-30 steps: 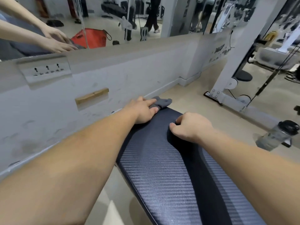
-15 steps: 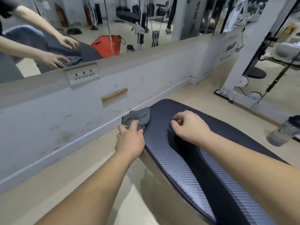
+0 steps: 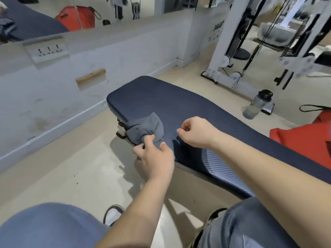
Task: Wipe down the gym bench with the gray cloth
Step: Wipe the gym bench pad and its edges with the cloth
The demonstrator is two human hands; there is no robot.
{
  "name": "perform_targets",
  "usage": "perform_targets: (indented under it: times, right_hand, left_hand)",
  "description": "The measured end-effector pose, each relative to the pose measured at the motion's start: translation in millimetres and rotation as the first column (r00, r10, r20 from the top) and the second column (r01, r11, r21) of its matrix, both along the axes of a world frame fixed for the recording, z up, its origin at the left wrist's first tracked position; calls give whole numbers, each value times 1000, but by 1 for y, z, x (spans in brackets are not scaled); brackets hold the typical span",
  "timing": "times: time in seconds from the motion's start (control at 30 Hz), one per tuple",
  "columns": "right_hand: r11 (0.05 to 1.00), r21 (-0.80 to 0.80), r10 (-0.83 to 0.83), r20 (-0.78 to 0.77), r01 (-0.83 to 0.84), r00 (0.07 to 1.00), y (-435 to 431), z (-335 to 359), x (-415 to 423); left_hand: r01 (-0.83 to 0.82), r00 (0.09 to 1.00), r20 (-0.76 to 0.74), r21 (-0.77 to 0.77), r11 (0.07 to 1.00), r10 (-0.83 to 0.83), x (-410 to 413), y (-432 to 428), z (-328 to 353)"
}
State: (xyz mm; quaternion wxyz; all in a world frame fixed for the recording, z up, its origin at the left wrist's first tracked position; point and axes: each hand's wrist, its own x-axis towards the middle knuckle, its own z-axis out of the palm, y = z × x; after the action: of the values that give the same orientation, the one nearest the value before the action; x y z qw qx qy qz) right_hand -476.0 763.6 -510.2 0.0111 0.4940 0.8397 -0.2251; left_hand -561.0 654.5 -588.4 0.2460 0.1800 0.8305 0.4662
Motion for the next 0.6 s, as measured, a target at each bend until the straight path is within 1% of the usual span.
perform_targets:
  times: [0.1,0.17,0.27,0.33,0.4,0.47,0.53,0.57,0.6]
  right_hand:
    - [998,-11,-59,22,59,998,-15,1,36]
    - [995,-22,-93,41,94,995,-26,2,63]
    - [986,-41,-161,71,164,984,-42,10,101]
    - [971,-43,-230,93,235,969,-51,18,130]
    - [940,-27,-338,71,341,938,-63,23,164]
    - [886,-36,-461,38,462,887,-80,20,196]
    - [806,-87,-589,-17,585,808,-100,12,221]
    - [744,-130,-666,-75,655,742,-110,7,231]
    - [666,-198,-745,-146,719,651,-119,0,239]
  left_hand:
    - [-35,996,82,48,998,31,47,-14,3]
    - [-6,986,169,68,998,-5,84,-23,4]
    - [133,943,293,109,985,-160,144,-31,10]
    - [222,920,312,82,972,-237,176,-32,10]
    - [268,914,307,35,963,-265,197,-30,10]
    - [299,893,346,24,954,-288,216,-27,9]
    - [299,880,379,29,954,-287,238,-27,6]
    - [289,876,395,30,957,-277,247,-27,9]
    - [283,870,412,36,959,-272,255,-28,12]
